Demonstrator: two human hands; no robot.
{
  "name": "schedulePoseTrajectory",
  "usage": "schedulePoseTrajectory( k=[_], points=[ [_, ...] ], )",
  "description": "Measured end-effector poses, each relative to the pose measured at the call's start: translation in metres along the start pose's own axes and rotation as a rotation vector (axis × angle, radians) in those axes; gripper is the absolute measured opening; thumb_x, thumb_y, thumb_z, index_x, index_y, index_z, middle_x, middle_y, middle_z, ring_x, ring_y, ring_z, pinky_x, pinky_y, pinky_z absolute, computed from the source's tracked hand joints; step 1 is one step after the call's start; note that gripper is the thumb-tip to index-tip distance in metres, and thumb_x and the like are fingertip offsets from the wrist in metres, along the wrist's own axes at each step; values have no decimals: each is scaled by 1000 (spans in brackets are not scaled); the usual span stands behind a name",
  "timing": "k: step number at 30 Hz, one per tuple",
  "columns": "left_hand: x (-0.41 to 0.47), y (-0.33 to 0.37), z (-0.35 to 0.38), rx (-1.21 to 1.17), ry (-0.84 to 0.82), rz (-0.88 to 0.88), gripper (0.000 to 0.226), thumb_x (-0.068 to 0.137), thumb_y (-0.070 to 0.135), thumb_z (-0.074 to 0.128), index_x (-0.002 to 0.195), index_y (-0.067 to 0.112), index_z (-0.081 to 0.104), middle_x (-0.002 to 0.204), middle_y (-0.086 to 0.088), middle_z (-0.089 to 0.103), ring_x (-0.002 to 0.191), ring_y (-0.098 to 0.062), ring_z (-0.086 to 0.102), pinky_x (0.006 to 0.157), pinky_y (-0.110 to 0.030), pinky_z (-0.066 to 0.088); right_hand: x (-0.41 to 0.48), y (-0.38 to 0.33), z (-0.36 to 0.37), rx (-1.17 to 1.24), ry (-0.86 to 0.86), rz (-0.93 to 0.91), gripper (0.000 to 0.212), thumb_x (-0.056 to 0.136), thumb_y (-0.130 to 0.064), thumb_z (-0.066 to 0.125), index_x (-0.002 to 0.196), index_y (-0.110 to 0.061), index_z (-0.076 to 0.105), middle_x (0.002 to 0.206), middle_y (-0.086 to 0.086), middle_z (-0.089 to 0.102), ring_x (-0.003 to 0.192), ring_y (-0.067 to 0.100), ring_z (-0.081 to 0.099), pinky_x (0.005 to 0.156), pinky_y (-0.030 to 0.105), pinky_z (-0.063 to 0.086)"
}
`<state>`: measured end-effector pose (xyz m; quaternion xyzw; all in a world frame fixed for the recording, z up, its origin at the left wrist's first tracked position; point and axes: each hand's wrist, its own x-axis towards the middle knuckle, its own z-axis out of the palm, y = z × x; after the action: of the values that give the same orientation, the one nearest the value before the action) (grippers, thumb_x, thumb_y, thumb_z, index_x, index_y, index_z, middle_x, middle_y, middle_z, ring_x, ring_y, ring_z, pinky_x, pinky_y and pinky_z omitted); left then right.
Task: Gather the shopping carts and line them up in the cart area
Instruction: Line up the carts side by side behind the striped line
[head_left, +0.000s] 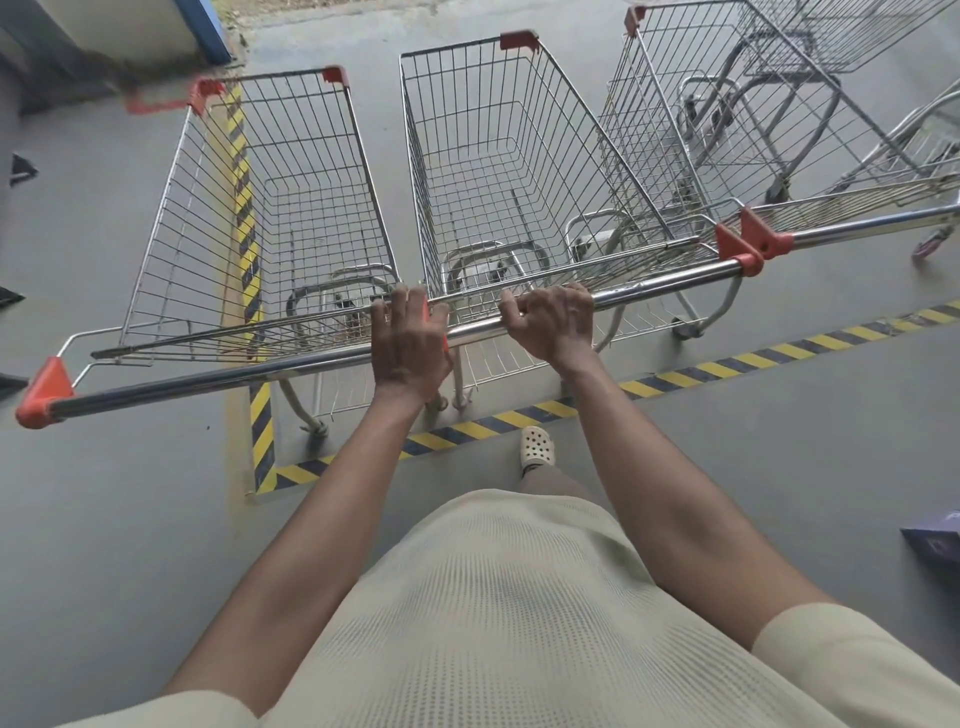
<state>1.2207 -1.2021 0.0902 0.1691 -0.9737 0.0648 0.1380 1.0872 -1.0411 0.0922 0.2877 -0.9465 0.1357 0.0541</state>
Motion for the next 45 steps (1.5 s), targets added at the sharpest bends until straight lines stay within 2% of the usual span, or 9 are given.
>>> schedulePoseTrajectory(
  k=[3,8,15,20,23,26,34,40,45],
  points=[
    [-5,6,9,-1,24,-32,15,87,7,65,98,11,74,131,-14,65,123,-36,55,92,-46,49,1,0,2,2,4,2,67,99,-49,40,45,-14,57,37,-13,28,36,8,33,66,27,35],
    [-5,6,11,-30,6,-49,12,95,9,64,95,13,75,135,-17,64,129,-38,58,85,-44,57,2,0,2,7,33,-6,65,99,-47,43,43,-15,54,37,-16,23,35,2,24,67,27,36],
    [-6,9,3,-70,-16,-62,31,100,7,43,98,7,74,137,-19,61,129,-40,58,84,-48,60,0,1,3,26,38,-36,65,100,-47,43,47,-13,61,37,-11,36,36,9,37,74,29,44],
    [-11,13,2,-102,-7,-94,27,92,1,58,111,12,73,144,-16,57,139,-37,48,106,-51,45,-1,2,4,45,35,-45,65,102,-46,45,49,-12,62,40,-9,41,39,9,39,85,34,49],
    [-21,27,-2,-143,96,70,41,90,5,51,129,10,64,148,-17,53,143,-37,41,117,-55,28,-1,1,4,33,46,-47,65,103,-48,47,51,-12,65,40,-7,46,40,12,43,84,35,48],
    [-37,51,-5,-217,163,279,47,90,15,52,135,8,61,148,-13,53,143,-33,42,119,-52,28,-2,-2,5,21,42,-32,62,103,-51,48,59,-15,73,46,-4,59,46,12,46,82,34,45],
    [-41,42,-5,-246,186,361,46,83,12,58,129,10,64,145,-10,57,140,-29,47,117,-49,32,-4,-4,2,59,64,-28,60,103,-50,50,60,-15,73,52,1,64,51,13,46,93,42,46],
    [-19,37,-8,-199,160,156,50,82,11,61,132,6,60,141,-15,56,134,-35,49,116,-63,27,-2,-3,4,68,94,-45,62,103,-55,45,59,-16,65,57,-3,64,55,17,56,93,43,41],
    [-3,63,-21,-204,90,157,58,82,21,54,138,7,57,145,-15,53,138,-34,45,118,-51,24,-1,11,-3,14,189,17,53,102,-62,39,87,-24,73,94,-4,74,92,20,63,88,42,34]
  ],
)
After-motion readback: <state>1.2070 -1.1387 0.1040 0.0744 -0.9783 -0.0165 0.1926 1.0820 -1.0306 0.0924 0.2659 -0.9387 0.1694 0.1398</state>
